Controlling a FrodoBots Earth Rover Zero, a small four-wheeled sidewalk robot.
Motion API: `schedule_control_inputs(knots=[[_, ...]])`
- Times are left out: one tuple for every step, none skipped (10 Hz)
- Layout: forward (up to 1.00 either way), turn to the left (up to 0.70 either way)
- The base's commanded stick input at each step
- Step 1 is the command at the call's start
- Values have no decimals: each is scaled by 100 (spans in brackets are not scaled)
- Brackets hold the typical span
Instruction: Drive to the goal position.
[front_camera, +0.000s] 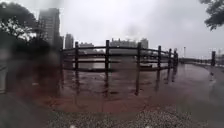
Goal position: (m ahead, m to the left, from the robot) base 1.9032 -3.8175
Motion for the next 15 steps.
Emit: schedule_control_inputs(knots=[[0,-100],[0,-100],[0,-100],[0,-100],[0,-100],[0,-100],[0,-100],[0,-100],[0,-100],[0,-100],[0,-100],[0,-100],[0,-100],[0,-100],[0,-100]])
